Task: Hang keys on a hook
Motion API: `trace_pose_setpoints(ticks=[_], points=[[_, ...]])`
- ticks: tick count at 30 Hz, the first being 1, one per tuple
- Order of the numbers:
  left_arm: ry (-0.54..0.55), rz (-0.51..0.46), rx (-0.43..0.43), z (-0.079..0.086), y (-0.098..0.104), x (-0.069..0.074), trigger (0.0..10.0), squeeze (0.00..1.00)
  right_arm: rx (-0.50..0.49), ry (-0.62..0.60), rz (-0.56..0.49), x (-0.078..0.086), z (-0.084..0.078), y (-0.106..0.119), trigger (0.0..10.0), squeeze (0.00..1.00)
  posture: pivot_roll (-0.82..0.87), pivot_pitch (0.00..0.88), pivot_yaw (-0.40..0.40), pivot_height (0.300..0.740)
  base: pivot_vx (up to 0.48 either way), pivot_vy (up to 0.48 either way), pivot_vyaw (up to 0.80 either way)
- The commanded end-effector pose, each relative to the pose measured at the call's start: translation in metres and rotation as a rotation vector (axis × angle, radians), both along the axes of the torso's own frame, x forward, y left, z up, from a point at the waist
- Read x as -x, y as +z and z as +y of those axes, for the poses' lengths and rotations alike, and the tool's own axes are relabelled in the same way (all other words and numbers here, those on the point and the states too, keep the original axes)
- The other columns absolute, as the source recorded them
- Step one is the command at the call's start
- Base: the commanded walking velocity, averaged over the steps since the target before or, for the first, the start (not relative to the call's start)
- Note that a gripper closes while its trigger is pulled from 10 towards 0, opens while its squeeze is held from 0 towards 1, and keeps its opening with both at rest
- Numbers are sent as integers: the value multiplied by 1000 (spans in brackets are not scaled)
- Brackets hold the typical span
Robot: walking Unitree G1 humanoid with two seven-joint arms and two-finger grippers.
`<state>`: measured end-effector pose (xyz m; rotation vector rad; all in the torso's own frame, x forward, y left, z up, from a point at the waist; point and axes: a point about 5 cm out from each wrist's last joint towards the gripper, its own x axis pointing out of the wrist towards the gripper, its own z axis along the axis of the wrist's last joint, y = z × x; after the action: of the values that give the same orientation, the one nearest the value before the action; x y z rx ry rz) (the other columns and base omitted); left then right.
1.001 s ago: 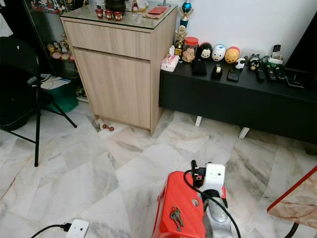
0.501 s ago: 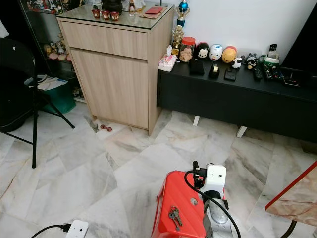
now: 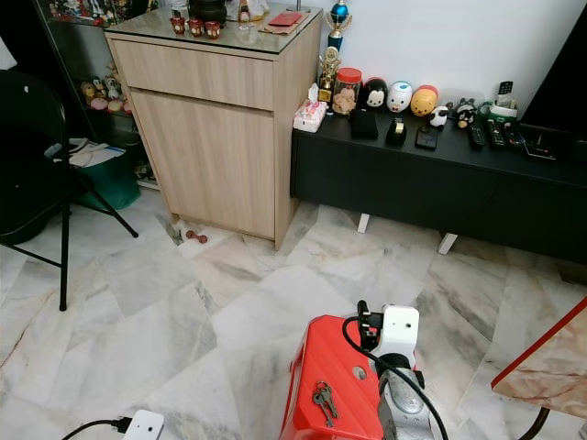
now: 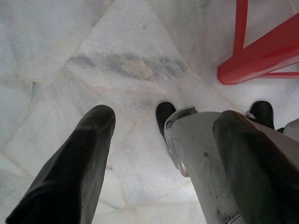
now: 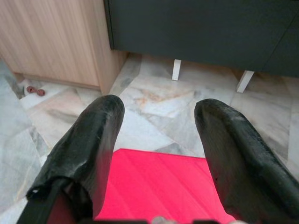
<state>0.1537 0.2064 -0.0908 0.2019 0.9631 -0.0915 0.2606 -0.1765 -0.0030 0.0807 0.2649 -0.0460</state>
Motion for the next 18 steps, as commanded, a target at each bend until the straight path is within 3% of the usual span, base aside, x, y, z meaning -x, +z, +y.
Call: trace_pose_setpoints(ticks=[1,11,18], points=[[-15,6,3,-2,-1,2,10000,0,7,11,-5,-3,0,3,10000,0,59,0,-58,740,0,0,0],[-16,12,6,-4,-2,2,10000,0,4,66,-5,-2,8,3,10000,0,63,0,-61,665,0,0,0],[-18,22,11,-4,-3,5,10000,0,-16,70,-38,-3,9,6,10000,0,58,0,-60,665,0,0,0]])
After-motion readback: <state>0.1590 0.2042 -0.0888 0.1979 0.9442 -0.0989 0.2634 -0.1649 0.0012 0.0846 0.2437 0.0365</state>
